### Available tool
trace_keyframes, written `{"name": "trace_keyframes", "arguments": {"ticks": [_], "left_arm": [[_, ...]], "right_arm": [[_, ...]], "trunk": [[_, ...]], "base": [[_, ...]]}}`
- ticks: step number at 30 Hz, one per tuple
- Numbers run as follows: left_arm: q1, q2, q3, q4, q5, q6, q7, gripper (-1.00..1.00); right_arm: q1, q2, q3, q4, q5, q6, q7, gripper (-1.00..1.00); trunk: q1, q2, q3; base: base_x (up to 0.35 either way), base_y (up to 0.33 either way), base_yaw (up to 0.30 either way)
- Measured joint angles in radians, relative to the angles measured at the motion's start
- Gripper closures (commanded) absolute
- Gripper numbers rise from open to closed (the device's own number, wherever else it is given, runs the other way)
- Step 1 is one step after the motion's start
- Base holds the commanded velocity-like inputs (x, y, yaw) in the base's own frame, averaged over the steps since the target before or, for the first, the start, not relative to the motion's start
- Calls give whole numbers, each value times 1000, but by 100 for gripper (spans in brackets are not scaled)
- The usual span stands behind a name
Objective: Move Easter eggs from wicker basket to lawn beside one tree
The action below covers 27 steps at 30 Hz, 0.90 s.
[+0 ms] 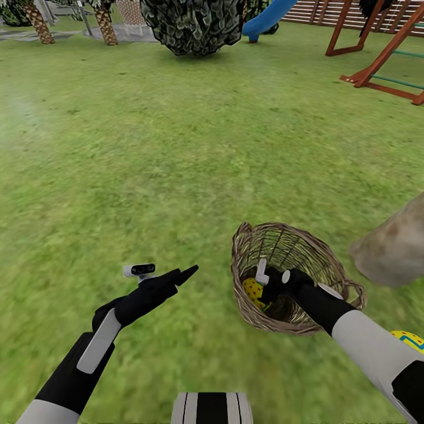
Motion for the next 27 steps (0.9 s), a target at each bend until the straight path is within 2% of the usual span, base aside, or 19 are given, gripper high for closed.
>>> {"name": "trace_keyframes", "arguments": {"ticks": [16,27], "left_arm": [[0,0,-14,-2,-2,-1,1,-100],[0,0,-14,0,-1,-1,1,-100]], "right_arm": [[-14,0,-2,-29,0,0,-1,-100],[-24,0,-2,-10,-6,0,-2,-100]], "trunk": [[7,-4,-62],[12,-6,-104]], "base": [[0,0,0],[0,0,0]]}}
